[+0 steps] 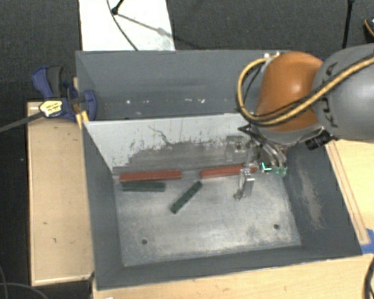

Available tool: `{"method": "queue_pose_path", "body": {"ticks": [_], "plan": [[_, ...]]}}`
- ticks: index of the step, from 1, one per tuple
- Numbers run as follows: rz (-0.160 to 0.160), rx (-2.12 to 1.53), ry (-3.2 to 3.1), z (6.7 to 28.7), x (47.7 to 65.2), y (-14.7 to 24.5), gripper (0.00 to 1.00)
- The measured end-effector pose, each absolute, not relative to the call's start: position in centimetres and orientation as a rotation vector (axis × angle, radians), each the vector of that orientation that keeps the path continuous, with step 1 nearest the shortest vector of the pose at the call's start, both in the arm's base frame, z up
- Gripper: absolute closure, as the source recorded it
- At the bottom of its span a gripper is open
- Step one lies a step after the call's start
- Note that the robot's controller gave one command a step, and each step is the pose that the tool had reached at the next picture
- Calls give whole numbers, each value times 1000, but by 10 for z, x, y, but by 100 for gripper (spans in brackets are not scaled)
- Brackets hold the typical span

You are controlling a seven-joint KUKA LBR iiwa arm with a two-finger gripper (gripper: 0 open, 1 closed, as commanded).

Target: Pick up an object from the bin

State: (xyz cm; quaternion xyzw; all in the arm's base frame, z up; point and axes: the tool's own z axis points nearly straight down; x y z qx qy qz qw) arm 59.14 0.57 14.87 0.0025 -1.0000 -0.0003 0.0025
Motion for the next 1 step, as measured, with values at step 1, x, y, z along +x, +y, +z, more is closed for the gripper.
{"method": "queue_pose_path", "body": {"ticks": [1], "plan": [[-5, -246, -3127, 67, 578, 97, 0]]}}
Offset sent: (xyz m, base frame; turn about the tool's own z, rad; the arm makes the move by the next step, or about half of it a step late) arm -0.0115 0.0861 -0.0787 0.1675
